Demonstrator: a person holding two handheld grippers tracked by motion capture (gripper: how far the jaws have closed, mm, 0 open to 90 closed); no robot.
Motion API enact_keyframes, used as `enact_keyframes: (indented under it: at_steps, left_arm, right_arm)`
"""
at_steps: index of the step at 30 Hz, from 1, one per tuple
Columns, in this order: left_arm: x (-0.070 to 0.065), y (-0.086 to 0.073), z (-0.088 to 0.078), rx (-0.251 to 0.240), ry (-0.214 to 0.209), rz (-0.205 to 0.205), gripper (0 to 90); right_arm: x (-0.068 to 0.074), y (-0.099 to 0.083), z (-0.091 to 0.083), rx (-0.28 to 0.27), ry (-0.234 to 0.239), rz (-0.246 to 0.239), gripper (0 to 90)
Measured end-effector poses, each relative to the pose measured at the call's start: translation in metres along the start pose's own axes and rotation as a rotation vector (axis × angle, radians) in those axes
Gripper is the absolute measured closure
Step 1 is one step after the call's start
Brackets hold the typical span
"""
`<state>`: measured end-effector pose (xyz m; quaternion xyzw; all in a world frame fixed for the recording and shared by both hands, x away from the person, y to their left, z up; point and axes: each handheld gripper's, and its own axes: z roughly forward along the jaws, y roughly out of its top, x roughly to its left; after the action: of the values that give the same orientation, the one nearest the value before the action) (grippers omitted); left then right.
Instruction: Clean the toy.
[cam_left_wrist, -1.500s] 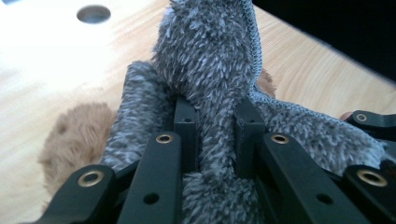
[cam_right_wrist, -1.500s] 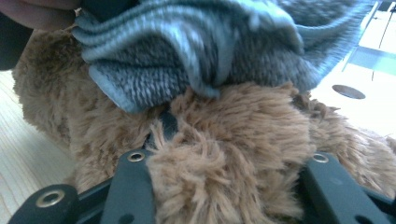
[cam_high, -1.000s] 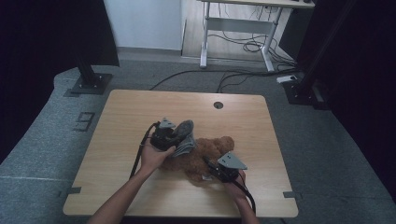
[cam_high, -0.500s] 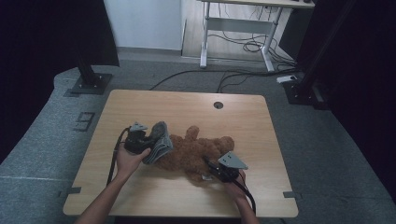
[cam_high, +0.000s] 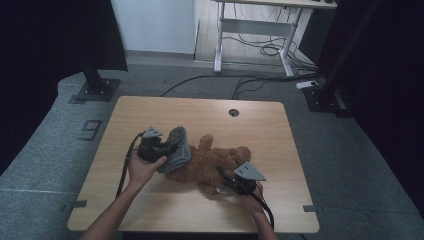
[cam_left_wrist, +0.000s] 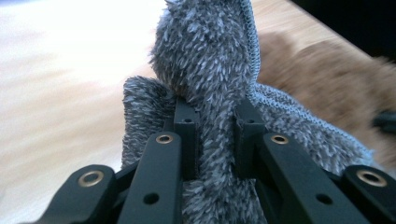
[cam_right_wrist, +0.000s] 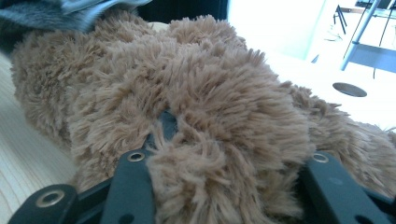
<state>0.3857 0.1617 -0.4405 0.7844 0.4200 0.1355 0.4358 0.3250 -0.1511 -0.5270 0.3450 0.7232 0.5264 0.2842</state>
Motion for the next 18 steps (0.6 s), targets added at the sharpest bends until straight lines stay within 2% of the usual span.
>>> enact_keyframes:
  at_steps: [2,4,5,9,12,15,18]
  left_arm:
    - [-0.014,0.012,0.009,0.004,0.005,0.043,75.6]
    - [-0.021,0.019,0.021,0.015,0.005,0.05,75.5]
    - [-0.022,0.021,0.033,0.035,-0.011,0.029,75.5]
    - [-0.02,0.014,0.052,0.065,-0.032,-0.004,75.5]
    - [-0.02,0.005,0.053,0.058,-0.042,-0.007,76.2]
    - [-0.024,-0.002,0.048,0.052,-0.04,0.015,76.8]
    - [-0.028,-0.011,0.044,0.033,-0.041,0.031,77.3]
  right_arm:
    - [0.0,0.0,0.0,-0.002,0.003,-0.002,56.2]
    - [0.0,0.0,-0.001,-0.003,0.004,-0.003,56.1]
    - [0.0,0.0,-0.001,-0.003,0.005,-0.004,56.1]
    - [-0.001,-0.001,-0.002,-0.002,0.012,-0.006,55.7]
    - [-0.001,-0.001,-0.003,0.0,0.023,-0.008,54.9]
    - [-0.002,0.001,-0.004,0.006,0.037,-0.009,51.8]
    - [-0.003,0.003,-0.007,0.01,0.057,0.012,43.9]
